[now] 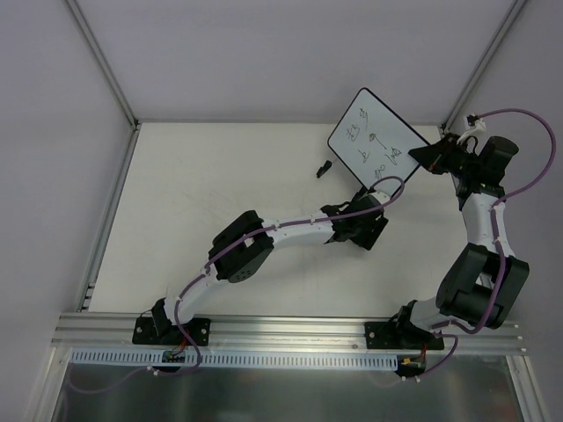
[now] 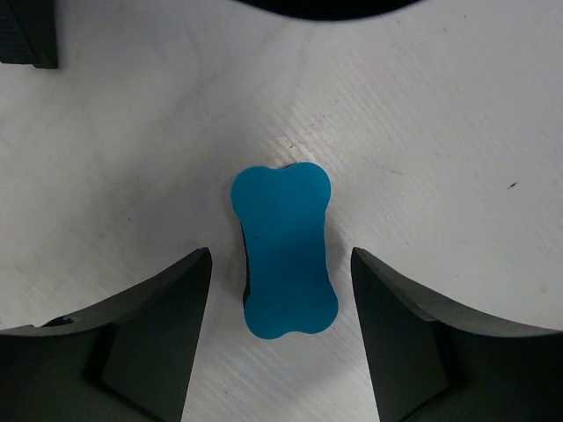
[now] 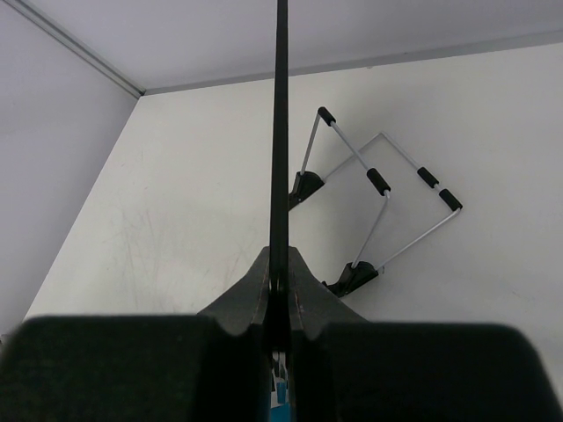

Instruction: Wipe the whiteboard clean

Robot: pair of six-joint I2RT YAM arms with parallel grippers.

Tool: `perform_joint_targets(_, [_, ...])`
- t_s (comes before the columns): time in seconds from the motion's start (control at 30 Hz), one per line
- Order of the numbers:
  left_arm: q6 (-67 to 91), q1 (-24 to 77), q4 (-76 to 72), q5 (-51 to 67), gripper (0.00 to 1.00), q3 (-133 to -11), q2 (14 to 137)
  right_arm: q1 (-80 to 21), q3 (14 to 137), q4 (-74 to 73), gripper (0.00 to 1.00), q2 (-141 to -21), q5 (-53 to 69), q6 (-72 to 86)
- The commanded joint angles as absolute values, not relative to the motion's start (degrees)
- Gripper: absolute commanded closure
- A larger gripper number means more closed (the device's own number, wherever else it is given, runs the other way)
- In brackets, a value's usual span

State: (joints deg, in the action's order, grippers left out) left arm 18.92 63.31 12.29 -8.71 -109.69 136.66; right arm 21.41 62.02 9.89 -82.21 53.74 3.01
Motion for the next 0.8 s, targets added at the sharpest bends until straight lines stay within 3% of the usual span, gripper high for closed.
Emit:
perform_joint_targets(0.0, [16.8, 63.5, 10.5, -11.4, 0.35, -112.1, 136.8, 21.6, 63.0, 16.0, 1.00, -80.1, 56.9, 3.4])
perform_joint_targets(0.17, [16.4, 63.5, 10.5, -11.1, 0.42, -112.1, 137.2, 21.6, 63.2, 15.9, 1.00, -80.1, 57.0, 3.4])
perform_joint_targets(0.33, [16.3, 63.5, 10.4, -10.8, 0.63, -111.0, 136.9, 21.6, 62.7, 15.9, 1.00, -79.9, 57.2, 3.3])
perform_joint_targets(0.4, [16.5, 63.5, 10.4, -10.7, 0.64, -110.0, 136.6, 21.6, 62.2, 16.0, 1.00, -79.9, 57.2, 3.3])
perform_joint_targets(0.53, [16.6, 63.5, 10.2, -10.4, 0.52, -109.3, 136.3, 21.5, 61.8, 15.9, 1.00, -79.5, 57.3, 3.2])
perform_joint_targets(0.63, [16.3, 63.5, 10.0, -10.5, 0.58, -109.0, 136.1, 21.4, 61.5, 16.0, 1.00, -79.4, 57.2, 3.3])
perform_joint_targets(0.67, [16.3, 63.5, 10.1, -10.7, 0.68, -108.7, 136.0, 21.3, 61.4, 15.9, 1.00, -79.3, 57.2, 3.3])
perform_joint_targets(0.77, [16.2, 63.5, 10.0, -12.0, 0.76, -106.9, 134.7, 20.7, 60.7, 15.8, 1.00, -78.8, 57.0, 3.2])
